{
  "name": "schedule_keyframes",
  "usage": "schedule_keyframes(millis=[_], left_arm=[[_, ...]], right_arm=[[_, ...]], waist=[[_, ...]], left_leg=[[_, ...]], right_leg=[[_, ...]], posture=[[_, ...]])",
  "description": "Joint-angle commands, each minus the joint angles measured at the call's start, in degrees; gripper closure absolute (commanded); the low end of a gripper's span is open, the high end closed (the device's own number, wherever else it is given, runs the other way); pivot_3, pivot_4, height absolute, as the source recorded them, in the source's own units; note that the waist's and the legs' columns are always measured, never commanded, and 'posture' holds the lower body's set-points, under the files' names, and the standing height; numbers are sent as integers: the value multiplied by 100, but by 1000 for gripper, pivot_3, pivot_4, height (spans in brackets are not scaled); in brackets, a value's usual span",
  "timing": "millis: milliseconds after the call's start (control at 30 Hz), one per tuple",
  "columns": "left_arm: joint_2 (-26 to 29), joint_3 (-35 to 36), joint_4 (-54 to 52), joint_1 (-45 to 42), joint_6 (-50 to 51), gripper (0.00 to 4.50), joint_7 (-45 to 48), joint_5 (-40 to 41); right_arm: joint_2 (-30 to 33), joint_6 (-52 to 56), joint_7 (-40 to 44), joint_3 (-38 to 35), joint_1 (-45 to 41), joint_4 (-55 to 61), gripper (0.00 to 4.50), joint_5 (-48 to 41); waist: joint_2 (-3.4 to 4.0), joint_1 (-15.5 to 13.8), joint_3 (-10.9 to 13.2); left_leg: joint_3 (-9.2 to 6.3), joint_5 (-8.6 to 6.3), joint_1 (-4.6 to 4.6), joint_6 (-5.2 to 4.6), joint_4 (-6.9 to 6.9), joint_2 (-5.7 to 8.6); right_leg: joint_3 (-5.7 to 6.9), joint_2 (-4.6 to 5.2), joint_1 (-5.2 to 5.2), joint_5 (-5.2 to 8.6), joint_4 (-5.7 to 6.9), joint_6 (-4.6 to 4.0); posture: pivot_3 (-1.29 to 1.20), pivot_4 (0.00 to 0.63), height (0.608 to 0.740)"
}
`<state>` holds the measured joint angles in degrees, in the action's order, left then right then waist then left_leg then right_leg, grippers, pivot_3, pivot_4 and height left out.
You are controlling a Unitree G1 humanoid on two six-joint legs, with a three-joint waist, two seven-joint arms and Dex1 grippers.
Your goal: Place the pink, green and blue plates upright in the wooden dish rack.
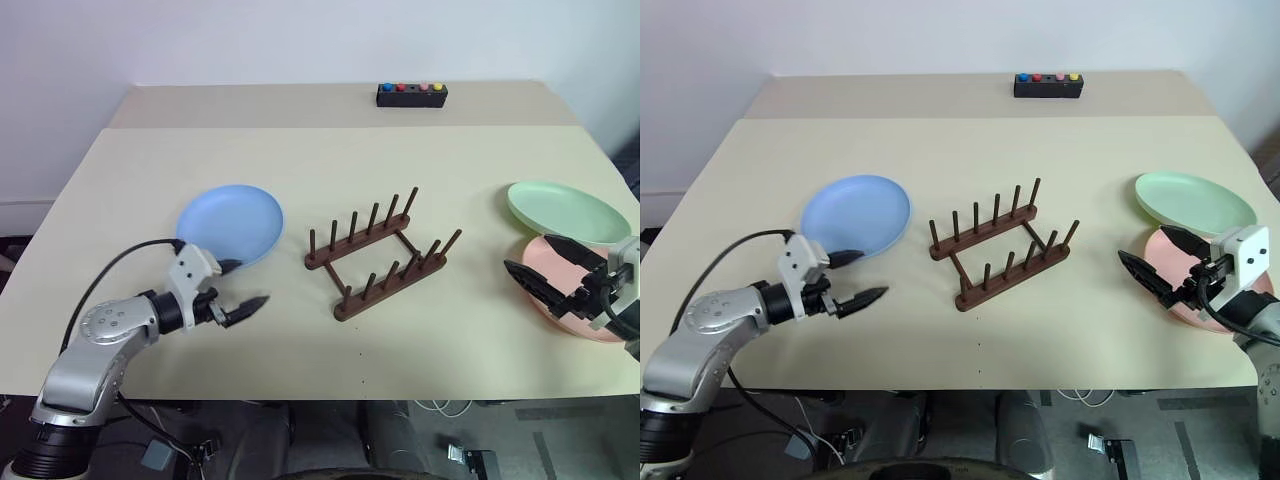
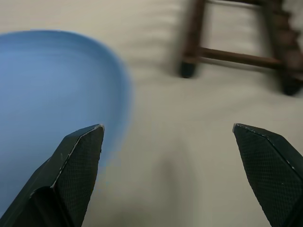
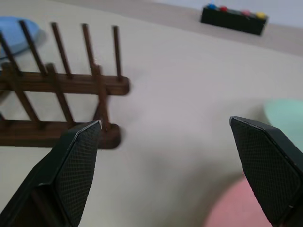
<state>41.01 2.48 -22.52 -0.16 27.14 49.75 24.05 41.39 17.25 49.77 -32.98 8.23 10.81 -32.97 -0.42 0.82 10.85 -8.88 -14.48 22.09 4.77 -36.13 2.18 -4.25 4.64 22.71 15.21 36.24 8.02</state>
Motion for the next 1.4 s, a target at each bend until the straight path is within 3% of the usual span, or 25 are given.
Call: schedule_keyframes(millis=[33,133,300,433,667,767,967,1167,1400], left_arm=[[249,-526,-397,-13,-94,0,300,-254],[121,-1045,-390,-288,-103,0,281,-470],[-809,-2120,280,-1062,-85,0,-236,-1223],[-1364,-2452,629,-1333,114,0,-217,-1172],[-1593,-2668,1038,-1614,123,0,-10,-1278],[-1674,-2677,1262,-1657,-186,828,-40,-1409],[-1692,-2722,1629,-1698,-698,3631,-172,-1801],[-1846,-2722,2081,-1911,-1364,3728,-273,-2122],[-2269,-2791,3501,-2942,-2185,3728,631,-2018]], right_arm=[[-123,-33,-84,-143,142,228,40,-120],[-208,-31,-192,-75,164,378,40,-120],[-332,-64,-321,-57,250,624,40,-149],[-369,-6,-463,-10,324,916,40,-161],[-363,93,-590,173,529,1404,40,-95],[-421,139,-706,225,592,1549,0,-97],[-428,182,-780,148,749,1713,0,-176],[-424,168,-837,92,822,1742,0,-193],[-367,156,-773,-127,910,1554,0,-228]], waist=[[1,0,0],[4,-2,-1],[3,-18,-2],[3,10,-1],[9,-21,-5],[8,-28,-5],[10,-27,-6],[8,-40,-6],[7,-26,-5]], left_leg=[[0,0,-1,0,1,0],[1,0,0,0,-2,0],[1,2,-4,-4,-6,1],[2,1,-3,-6,2,1],[2,1,-7,-6,-6,2],[1,1,-12,-6,-7,2],[1,1,-17,-6,-4,2],[2,1,-38,-7,-6,3],[3,4,-37,-11,-4,4]], right_leg=[[0,0,0,1,0,-2],[-1,0,-2,9,-1,-17],[-1,0,-10,0,-3,0],[-1,0,-4,-1,-4,4],[-1,0,-15,0,-4,3],[0,1,-22,0,-7,3],[-1,1,-23,0,-7,3],[-1,3,-48,4,-11,-3],[-1,2,-45,1,-11,2]], posture=[[0,150,740],[0,150,740],[0,150,740],[0,150,740],[0,150,740],[0,150,740],[0,150,740],[0,150,740],[0,150,740]])
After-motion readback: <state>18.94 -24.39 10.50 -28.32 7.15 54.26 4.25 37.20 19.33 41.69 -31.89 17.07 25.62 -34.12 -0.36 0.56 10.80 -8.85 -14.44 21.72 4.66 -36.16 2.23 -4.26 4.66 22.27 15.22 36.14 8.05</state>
